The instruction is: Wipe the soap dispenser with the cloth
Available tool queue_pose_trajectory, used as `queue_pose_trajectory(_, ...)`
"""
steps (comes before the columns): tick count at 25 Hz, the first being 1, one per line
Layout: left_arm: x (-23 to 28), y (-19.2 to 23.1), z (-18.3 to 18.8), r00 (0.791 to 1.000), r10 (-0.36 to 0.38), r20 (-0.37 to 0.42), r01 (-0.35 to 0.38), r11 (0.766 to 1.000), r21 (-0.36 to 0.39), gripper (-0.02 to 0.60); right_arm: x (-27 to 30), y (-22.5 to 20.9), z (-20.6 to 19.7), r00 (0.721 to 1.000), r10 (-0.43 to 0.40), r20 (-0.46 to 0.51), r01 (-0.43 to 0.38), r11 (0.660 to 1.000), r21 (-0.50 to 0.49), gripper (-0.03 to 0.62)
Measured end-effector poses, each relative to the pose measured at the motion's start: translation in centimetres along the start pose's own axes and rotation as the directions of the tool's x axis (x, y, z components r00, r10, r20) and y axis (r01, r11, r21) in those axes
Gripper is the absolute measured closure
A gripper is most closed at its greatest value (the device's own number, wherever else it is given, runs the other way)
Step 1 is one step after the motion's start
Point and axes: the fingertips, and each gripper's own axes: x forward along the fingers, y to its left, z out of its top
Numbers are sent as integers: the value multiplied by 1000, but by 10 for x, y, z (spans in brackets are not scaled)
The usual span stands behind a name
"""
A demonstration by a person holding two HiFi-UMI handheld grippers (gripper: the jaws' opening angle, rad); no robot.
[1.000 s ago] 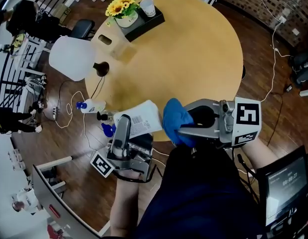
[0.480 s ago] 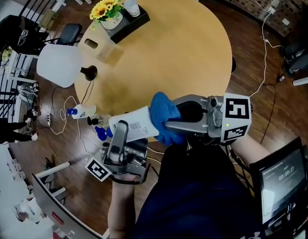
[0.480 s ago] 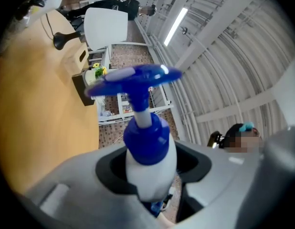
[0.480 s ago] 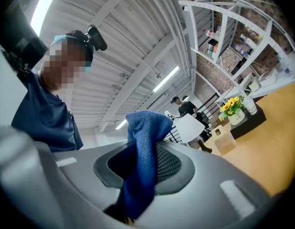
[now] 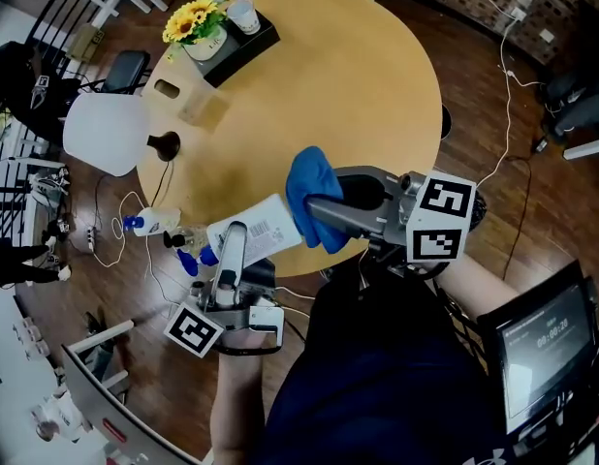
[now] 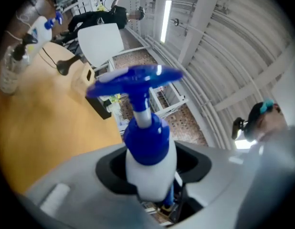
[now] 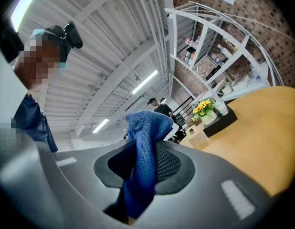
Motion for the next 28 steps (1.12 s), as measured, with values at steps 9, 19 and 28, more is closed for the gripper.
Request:
queue_pose_trajectory(9, 11, 17, -18, 994, 103, -30, -101, 994, 49, 376, 19, 25, -28, 994, -41, -101, 19, 977, -213, 493)
queue_pose_trajectory(19, 18, 50, -35, 954, 288, -86, -225, 874, 431, 376, -45, -94, -46, 925, -369, -85, 371, 929, 6, 496)
queue_pose_trajectory(28, 41, 204, -72, 654, 746, -129, -280, 397, 874, 376, -103, -203, -105, 707, -609, -359, 606, 784, -136, 494)
